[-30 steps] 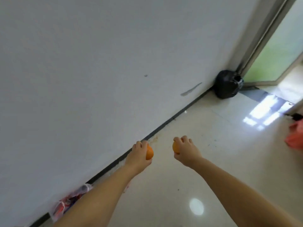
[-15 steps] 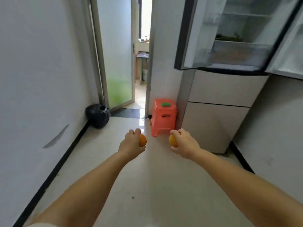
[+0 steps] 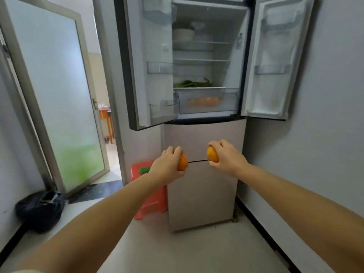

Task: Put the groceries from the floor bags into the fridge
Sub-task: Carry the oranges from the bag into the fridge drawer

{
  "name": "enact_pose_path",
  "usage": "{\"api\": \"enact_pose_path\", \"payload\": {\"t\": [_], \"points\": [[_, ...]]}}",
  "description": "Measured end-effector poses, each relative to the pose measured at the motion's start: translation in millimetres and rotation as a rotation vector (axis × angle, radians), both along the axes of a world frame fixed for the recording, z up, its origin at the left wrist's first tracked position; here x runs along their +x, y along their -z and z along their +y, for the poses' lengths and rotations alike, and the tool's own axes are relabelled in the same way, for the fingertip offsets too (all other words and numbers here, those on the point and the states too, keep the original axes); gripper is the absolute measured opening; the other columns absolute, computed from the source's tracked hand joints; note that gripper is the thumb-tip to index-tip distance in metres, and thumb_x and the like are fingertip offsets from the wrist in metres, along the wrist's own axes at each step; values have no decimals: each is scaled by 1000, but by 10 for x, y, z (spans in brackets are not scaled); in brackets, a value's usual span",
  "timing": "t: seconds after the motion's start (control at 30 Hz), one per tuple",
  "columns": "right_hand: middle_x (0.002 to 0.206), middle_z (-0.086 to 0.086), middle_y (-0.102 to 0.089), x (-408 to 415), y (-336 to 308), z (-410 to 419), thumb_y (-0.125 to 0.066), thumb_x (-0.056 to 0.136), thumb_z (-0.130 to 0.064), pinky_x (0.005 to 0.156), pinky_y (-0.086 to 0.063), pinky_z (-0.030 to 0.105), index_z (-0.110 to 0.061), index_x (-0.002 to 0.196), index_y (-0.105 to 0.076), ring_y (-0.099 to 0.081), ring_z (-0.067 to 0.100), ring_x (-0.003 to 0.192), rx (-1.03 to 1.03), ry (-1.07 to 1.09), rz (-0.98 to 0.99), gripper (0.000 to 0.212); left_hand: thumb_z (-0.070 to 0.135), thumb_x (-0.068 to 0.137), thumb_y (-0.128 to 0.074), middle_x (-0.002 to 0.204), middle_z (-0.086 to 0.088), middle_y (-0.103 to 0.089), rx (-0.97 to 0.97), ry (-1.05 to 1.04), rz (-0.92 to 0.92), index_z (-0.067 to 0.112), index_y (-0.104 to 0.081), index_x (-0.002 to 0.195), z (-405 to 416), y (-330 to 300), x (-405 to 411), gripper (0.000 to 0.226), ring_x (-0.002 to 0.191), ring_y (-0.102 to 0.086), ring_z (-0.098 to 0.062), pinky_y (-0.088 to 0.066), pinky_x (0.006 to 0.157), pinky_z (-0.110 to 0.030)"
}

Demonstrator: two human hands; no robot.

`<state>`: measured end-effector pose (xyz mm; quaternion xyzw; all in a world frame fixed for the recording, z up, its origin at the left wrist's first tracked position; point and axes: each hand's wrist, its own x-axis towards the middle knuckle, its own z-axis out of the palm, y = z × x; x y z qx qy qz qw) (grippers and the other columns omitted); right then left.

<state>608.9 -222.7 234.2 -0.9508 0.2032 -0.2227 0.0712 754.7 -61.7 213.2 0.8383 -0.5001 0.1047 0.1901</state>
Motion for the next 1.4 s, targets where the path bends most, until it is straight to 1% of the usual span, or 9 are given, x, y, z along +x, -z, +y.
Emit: {"api": "enact_pose_path", "payload": {"t": [0.23, 0.33, 0.5, 0.77, 0.97, 1.03, 1.17, 1.3, 1.4], "points": [[129, 6, -41, 751, -603, -1306, -65, 84, -35, 81, -44, 31, -25, 135, -37, -49, 26, 112, -43, 75, -111, 59, 34, 82, -65, 123, -7, -42, -1, 148, -146, 20, -35, 128, -1617, -733, 858, 57, 111, -47, -27, -45, 80, -36], [127, 7, -42, 1075, -911, -1922, -65, 84, -35, 84, -49, 39, -25, 135, -38, -50, 28, 110, -65, 115, -151, 59, 35, 82, -66, 123, -8, -43, -25, 206, -207, 18, -36, 127, -2383, -1156, 1157, 56, 111, -48, -29, -48, 81, -42], [131, 6, -42, 1529, -1168, -2838, -66, 83, -36, 88, -49, 37, -28, 137, -35, -49, 26, 113, -73, 122, -176, 62, 38, 79, -68, 131, -7, -42, -14, 243, -270, 20, -29, 136, -3351, -1427, 1554, 72, 116, -47, -27, -45, 85, -37], [133, 8, -42, 2584, -1656, -4368, -70, 81, -37, 93, -47, 40, -24, 138, -36, -49, 28, 116, -141, 17, -233, 68, 52, 75, -69, 120, -7, -44, -148, 120, -172, 23, -41, 129, -4706, -1927, 2595, 67, 104, -51, -25, -44, 82, -36], [128, 12, -44, 3447, -2117, -5390, -74, 77, -40, 96, -45, 40, -22, 133, -42, -50, 30, 113, -151, -60, -224, 68, 42, 78, -70, 117, -13, -54, -246, -3, -89, 13, -44, 120, -5586, -2404, 3293, 57, 103, -54, -29, -49, 87, -41], [126, 13, -47, 3754, -2237, -5655, -74, 76, -42, 89, -45, 36, -21, 131, -44, -52, 29, 108, -131, -63, -128, 66, 40, 77, -71, 114, -11, -57, -167, -22, -99, 15, -46, 117, -5799, -2482, 3497, 54, 97, -56, -27, -50, 83, -39], [116, 4, -54, 4359, -2224, -6046, -76, 76, -36, 68, -57, 31, -21, 121, -49, -59, 20, 94, 6, -206, 244, 54, 48, 75, -72, 112, -2, -55, 264, -38, -181, 22, -45, 122, -6228, -2476, 3932, 60, 94, -54, -22, -48, 79, -35], [117, 0, -50, 4938, -2048, -6322, -71, 80, -40, 77, -56, 36, -23, 126, -46, -58, 22, 101, -84, -203, 547, 55, 58, 79, -63, 114, -4, -51, 538, -27, -93, 18, -36, 127, -6680, -2268, 4382, 68, 101, -60, -27, -52, 90, -43], [125, 5, -49, 5349, -1880, -6503, -72, 82, -28, 63, -59, 33, -17, 132, -43, -60, 28, 107, 38, -198, 737, 59, 51, 86, -58, 121, -9, -51, 678, -2, -48, 13, -33, 133, -6960, -2054, 4707, 65, 108, -58, -29, -49, 96, -45]]}}
